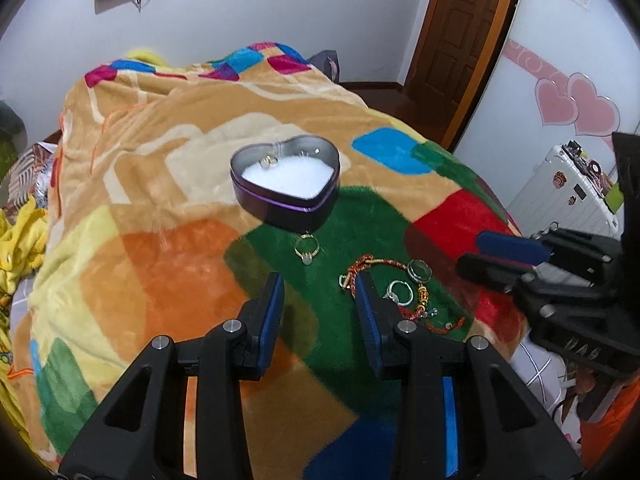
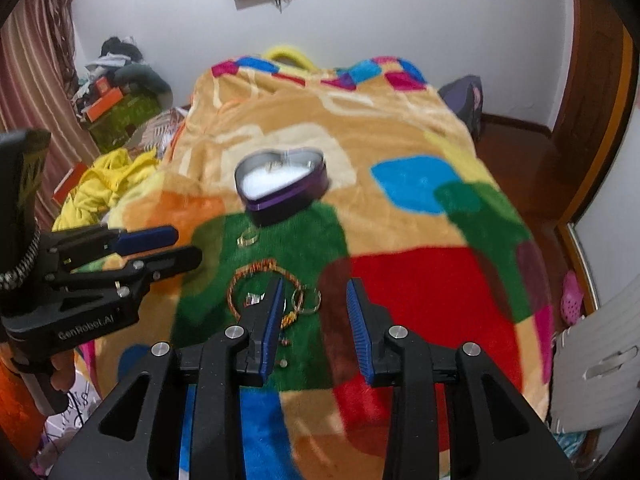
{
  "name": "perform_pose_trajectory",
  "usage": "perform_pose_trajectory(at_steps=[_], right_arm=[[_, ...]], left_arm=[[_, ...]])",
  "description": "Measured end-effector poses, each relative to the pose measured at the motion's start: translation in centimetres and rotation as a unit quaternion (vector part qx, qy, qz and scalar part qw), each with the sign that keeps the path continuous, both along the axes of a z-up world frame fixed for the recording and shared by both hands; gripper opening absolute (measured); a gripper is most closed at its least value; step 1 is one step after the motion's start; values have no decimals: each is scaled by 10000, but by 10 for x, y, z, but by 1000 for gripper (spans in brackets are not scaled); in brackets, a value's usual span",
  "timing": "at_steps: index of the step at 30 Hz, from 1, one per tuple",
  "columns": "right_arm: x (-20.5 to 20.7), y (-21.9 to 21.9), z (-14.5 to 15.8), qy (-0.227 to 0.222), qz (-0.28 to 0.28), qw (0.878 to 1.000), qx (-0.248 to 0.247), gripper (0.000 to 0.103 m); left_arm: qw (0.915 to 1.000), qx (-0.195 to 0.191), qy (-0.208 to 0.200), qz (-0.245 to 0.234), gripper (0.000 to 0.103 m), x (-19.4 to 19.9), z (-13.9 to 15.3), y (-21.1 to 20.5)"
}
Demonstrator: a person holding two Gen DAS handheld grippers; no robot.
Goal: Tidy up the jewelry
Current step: 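Move both open tools back toward the remaining jewelry, then grasp the orange braided bracelet with the left tool while the right tool grasps a silver ring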
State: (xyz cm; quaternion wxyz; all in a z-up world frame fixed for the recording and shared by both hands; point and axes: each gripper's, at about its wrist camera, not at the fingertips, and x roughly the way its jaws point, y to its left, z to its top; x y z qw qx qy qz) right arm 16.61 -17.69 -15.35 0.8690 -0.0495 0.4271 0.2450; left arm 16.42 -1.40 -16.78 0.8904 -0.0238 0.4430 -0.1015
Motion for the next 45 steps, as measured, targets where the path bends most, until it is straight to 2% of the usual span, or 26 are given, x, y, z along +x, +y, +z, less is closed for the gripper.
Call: perform_pose_trajectory(at_steps=[8,13,16,19,24,27,29,36,45], right_arm=[[9,2,-25,341,18,9994,21,29],[13,4,-31,445,121,9989,130,29],[13,5,-33,390,156,9990,116,29],[10,7,-33,336,239,9991,77,20],[10,3,-30,223,199,9995,108,20],[13,-3,-26,168,101,9997,156,20],[15,-8,-23,140,41,9997,184,20],[18,-23,-15,94,-207,9993,307,20],[12,-23,0,-77,-233,9991,360,20]], left_arm=[[9999,65,84,-17,36,3,-12,-6],[9998,22,177,-39,29,10,-18,-6],[9995,-64,287,-69,24,16,-23,-7],[9991,-157,374,-134,23,20,-27,-10],[9985,-150,475,-243,23,26,-34,-20],[9982,-119,524,-250,18,30,-40,-24],[9981,-141,534,-259,10,31,-41,-24],[9987,-37,416,-285,9,26,-33,-28],[9997,-23,-1,-259,9,9,-2,-27]])
